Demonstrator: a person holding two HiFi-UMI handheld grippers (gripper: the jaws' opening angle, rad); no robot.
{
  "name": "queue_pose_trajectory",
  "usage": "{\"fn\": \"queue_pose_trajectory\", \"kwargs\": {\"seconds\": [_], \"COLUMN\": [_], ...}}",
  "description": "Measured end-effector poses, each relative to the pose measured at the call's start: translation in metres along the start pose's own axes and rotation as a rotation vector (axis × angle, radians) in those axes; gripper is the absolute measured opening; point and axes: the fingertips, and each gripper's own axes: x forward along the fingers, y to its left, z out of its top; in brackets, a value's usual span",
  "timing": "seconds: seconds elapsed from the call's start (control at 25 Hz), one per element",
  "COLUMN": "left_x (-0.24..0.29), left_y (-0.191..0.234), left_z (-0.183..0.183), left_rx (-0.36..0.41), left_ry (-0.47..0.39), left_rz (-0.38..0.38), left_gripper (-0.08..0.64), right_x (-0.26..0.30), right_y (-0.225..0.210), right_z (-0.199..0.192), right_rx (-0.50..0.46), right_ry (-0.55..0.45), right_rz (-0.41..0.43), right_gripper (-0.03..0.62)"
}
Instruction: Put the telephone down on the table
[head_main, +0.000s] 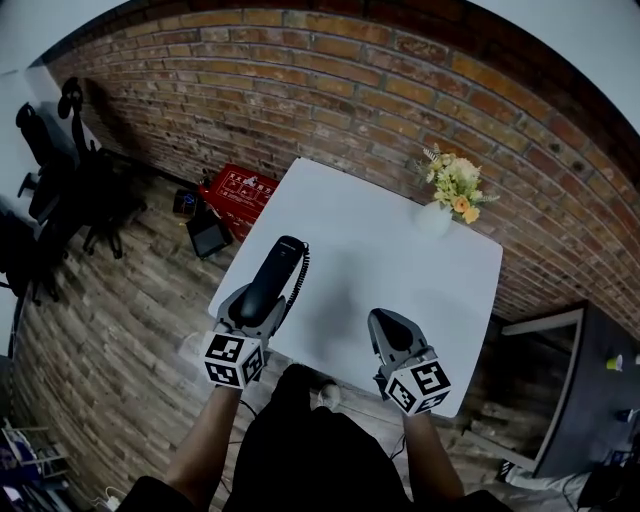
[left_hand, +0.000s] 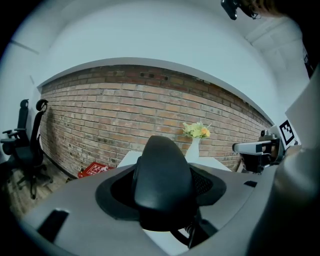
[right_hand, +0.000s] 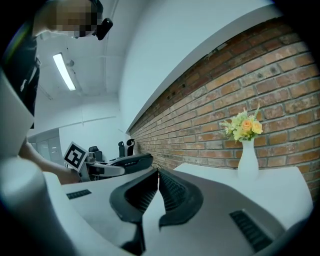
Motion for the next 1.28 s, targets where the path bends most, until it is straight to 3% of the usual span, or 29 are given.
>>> {"fn": "queue_pose_trajectory", "kwargs": {"seconds": [0.4, 0.76, 1.0, 1.28], "left_x": [0.101, 0.186, 0.207, 0.219], "left_y": [0.068, 0.109, 0.129, 0.142], "left_z": [-0.009, -0.053, -0.074, -0.089], "left_rx": [0.026, 0.021, -0.002, 0.049], "left_ry": [0.031, 0.107, 0.152, 0.237], "left_rz": [-0.010, -0.021, -0.006, 0.036], "left_gripper": [0.278, 0.276, 0.278, 0.278], "right_x": [0.088, 0.135, 0.148, 0.159], "right_y": [-0.005, -0.026, -0.035, -0.045], "right_z": [-0.013, -0.040, -0.049, -0.052], "right_rx": [-0.009, 0.022, 0.039, 0.056], "right_ry": [0.096, 0.172, 0.208, 0.212], "right_rz": [-0.035, -0.083, -0.103, -0.116], "right_gripper": [0.023, 0.023, 0.023, 0.023]}}
